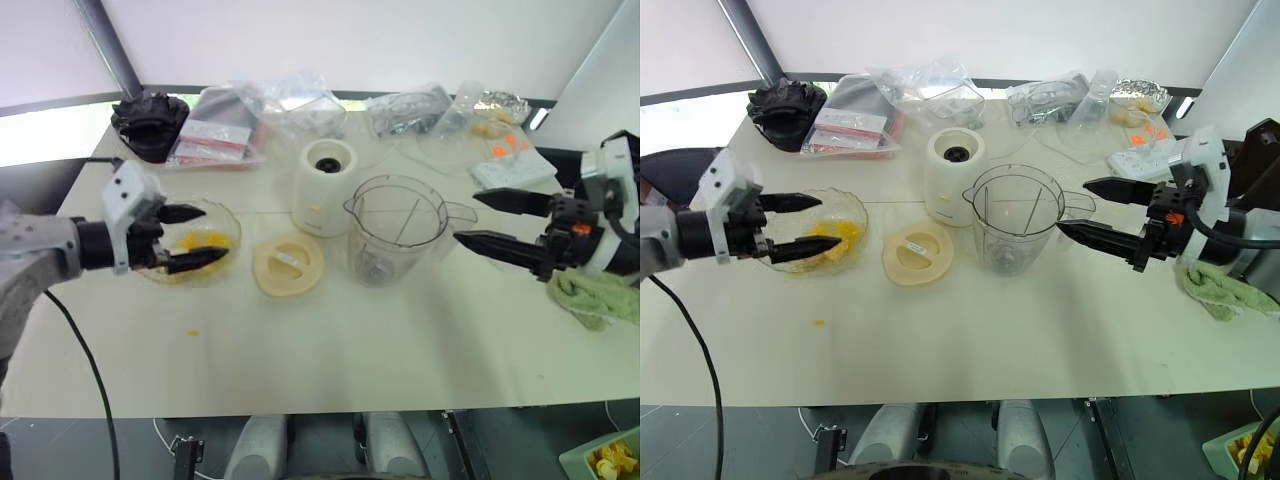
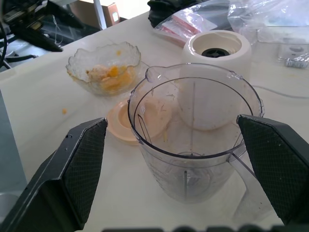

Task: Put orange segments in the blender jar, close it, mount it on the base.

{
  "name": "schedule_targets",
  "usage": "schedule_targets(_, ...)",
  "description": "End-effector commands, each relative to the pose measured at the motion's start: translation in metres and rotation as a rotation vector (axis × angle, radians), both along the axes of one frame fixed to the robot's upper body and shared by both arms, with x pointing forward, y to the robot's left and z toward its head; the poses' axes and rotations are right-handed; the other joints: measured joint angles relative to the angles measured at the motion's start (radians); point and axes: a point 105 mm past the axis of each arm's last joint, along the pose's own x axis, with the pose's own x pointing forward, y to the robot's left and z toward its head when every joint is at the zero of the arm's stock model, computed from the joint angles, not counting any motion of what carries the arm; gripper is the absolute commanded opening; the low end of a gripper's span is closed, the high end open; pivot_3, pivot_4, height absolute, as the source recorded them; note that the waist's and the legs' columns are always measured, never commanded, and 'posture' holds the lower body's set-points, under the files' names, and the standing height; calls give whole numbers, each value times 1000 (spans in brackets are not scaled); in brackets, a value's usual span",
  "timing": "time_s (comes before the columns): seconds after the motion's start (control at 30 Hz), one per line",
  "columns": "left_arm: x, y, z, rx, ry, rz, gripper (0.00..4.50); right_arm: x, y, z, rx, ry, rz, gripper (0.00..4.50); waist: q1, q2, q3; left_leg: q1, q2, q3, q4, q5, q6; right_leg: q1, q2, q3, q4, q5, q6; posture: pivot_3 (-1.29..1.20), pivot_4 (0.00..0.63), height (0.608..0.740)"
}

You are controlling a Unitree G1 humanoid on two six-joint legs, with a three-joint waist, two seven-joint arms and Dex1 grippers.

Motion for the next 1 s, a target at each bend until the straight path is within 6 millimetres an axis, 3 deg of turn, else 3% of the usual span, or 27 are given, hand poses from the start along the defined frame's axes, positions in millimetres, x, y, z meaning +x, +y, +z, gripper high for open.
schedule_targets(0.03,13,11,9,162,-33,-30,4219,-1,3,9,4,-53,8,4468,0,0,0,0,0,0,0,0,0,0,0,0,0,0,0,0,150,740)
schedule_targets(0.33,67,57,-15,447,66,58,4219,0,6,9,10,-77,1,4468,0,-1,0,0,-2,0,1,0,0,0,1,0,2,2,4,0,150,740)
schedule_targets(0.5,88,70,-29,555,75,84,4219,0,6,9,17,-82,-12,4468,-1,-1,0,-1,-2,0,1,0,0,-2,0,0,3,3,5,0,150,740)
schedule_targets(0.77,102,69,-52,589,155,146,4219,1,7,10,13,-89,-16,4468,-1,-1,0,-1,-1,0,3,0,1,-2,0,0,4,4,7,0,150,740)
schedule_targets(1.0,100,71,-75,584,264,190,4219,4,9,10,10,-94,-8,4468,-3,-1,0,-1,-1,0,4,0,1,-2,0,0,6,4,7,0,150,740)
